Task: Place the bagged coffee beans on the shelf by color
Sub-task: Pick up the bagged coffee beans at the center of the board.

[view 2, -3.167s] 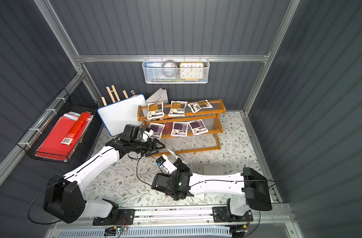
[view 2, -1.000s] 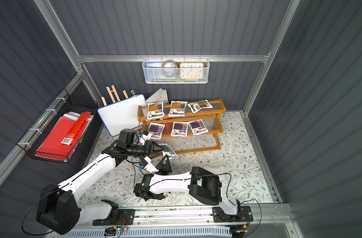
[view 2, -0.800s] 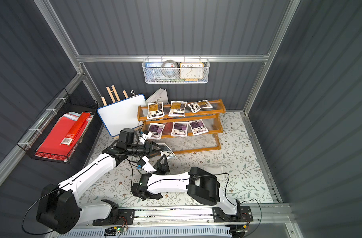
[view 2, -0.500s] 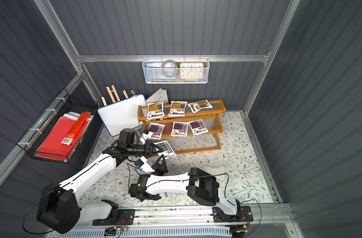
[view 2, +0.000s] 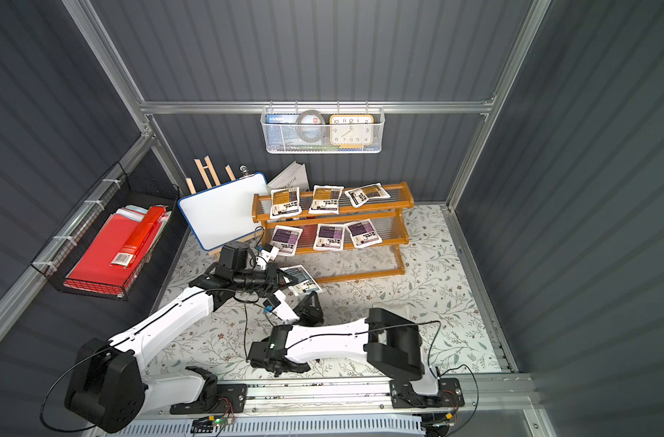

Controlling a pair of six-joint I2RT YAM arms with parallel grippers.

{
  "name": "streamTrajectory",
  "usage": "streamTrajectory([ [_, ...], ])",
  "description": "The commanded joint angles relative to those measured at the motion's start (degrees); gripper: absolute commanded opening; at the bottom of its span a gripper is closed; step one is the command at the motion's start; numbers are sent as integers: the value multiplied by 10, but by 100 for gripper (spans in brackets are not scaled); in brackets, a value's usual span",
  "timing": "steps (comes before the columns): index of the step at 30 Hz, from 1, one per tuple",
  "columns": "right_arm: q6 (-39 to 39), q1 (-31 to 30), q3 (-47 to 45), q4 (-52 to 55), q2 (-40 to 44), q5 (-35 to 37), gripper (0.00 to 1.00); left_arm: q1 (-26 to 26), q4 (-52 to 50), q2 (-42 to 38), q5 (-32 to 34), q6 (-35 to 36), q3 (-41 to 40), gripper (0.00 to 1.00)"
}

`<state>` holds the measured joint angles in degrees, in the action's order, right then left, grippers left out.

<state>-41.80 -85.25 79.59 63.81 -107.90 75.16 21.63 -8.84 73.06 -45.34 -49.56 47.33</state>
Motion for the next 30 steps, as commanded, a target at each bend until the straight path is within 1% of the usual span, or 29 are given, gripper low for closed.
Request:
streamTrajectory([
  [1,105,2,-80,-179,127,-170,52,-6,11,1,23,17,0,0],
  [3,121,5,-135,-260,207,-239,55,-5,10,3,24,26,0,0],
  [6,117,21,-208,-349,317,-297,57,-5,5,0,24,40,-5,0],
  [8,94,61,-233,-375,375,-343,58,-5,7,-7,22,50,-13,0],
  [9,82,94,-246,-391,410,-377,58,-5,14,-13,18,52,-20,0],
  [12,72,180,-306,-485,487,-506,57,-5,24,-30,2,75,-34,0],
  [15,38,252,-367,-576,541,-622,56,-5,36,-50,-16,93,-52,0],
  [17,13,283,-395,-613,558,-668,56,-5,49,-62,-30,98,-63,0],
  [19,-1,302,-420,-653,562,-720,55,-5,51,-74,-44,113,-69,0],
  [23,-22,314,-448,-705,543,-797,55,-5,45,-100,-62,145,-78,0],
  [25,-29,315,-458,-724,534,-815,55,-5,50,-109,-71,152,-86,0],
  [30,-50,321,-497,-792,526,-822,55,-5,87,-124,-98,144,-108,0],
])
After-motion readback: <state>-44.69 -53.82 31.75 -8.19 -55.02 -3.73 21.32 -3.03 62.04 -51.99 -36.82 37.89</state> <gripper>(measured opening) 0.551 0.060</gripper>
